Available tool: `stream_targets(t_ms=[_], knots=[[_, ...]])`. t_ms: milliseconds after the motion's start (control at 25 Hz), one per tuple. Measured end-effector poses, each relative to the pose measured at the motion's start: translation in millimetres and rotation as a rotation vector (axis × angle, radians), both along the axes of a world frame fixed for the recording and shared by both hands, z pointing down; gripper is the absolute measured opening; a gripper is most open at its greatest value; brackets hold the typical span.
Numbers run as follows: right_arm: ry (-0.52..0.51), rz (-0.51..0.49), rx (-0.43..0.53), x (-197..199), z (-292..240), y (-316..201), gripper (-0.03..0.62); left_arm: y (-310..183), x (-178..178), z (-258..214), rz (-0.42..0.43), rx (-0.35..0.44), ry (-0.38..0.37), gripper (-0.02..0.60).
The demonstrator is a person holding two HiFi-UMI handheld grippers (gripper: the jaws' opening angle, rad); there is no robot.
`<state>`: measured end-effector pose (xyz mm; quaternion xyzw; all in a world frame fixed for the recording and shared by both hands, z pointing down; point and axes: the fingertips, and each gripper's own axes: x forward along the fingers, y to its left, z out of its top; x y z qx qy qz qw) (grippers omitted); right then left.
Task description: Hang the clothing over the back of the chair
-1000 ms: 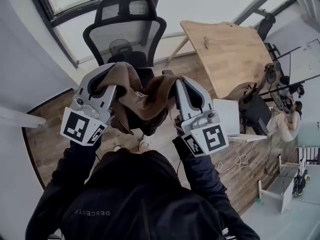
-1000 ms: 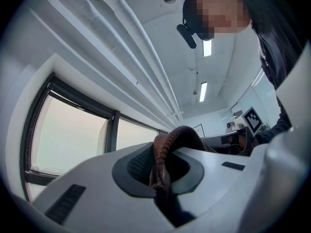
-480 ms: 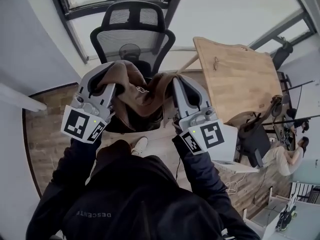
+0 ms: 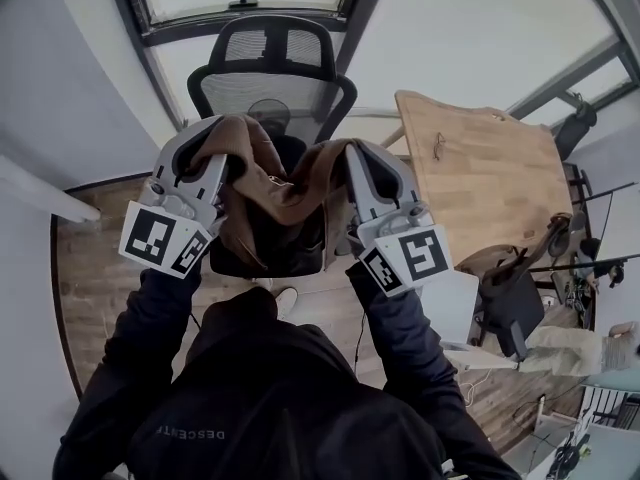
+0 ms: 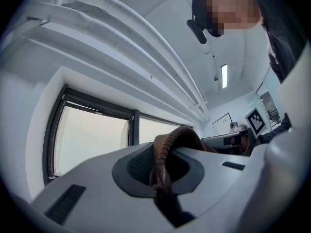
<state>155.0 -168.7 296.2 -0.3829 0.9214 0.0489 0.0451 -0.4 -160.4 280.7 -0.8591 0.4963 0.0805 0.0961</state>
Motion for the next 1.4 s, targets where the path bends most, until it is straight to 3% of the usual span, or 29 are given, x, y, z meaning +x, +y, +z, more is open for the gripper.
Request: stream_targets(t_ms=[640,1400], knots=[[0.013,-0.023,0.059,-28.0,-38.9,-87.3,0.015,-81.4,-16.3,-32.1,-0.003,0.051,0.008,0.035],[0.039,-0.013,0.192,-44.5,-138.8,-249.1,0.015,-229.8,-42.3,-126.8,-0.007,0.181,-0.094,0.035]])
